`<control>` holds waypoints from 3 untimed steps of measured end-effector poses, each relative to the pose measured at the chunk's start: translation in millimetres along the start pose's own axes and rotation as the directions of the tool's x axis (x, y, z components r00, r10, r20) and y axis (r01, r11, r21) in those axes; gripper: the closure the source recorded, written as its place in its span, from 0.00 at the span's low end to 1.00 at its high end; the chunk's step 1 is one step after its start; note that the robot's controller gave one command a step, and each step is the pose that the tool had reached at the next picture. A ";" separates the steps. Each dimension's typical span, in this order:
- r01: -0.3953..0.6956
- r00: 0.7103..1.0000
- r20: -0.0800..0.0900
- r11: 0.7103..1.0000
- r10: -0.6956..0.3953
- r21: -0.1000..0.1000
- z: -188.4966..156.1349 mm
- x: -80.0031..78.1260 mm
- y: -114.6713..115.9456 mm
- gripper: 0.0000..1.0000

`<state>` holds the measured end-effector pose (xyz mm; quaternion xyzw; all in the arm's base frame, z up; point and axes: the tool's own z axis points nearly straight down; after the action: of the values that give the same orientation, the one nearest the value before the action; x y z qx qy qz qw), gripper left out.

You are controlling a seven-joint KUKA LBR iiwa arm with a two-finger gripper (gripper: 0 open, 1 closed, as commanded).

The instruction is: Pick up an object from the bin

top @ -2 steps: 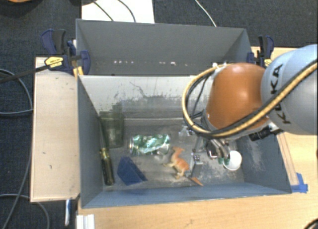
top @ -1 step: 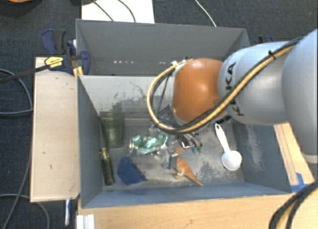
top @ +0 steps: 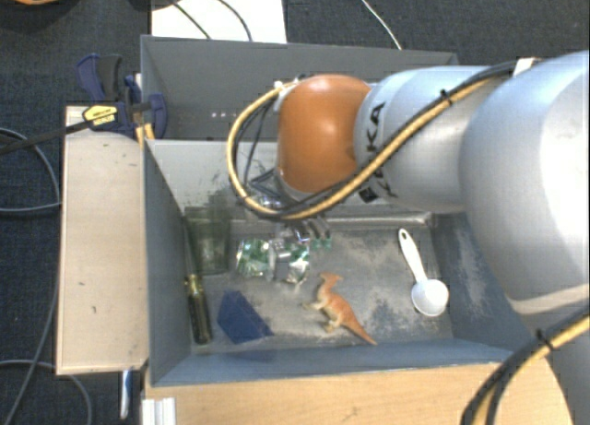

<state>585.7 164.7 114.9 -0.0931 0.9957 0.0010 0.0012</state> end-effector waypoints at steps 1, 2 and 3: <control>0.138 0.990 -0.008 0.990 -0.138 -0.003 7.7 32.3 -19.6 0.00; 0.174 0.985 0.002 0.985 -0.174 -0.001 45.5 6.3 -18.8 0.00; 0.217 0.976 -0.007 0.976 -0.217 -0.004 44.9 27.1 -4.6 1.00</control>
Offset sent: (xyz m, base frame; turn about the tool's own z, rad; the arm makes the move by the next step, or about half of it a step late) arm -0.0031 -0.0197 -0.0449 -0.1777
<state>560.0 155.3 69.9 -0.2012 0.9795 0.0020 -0.0026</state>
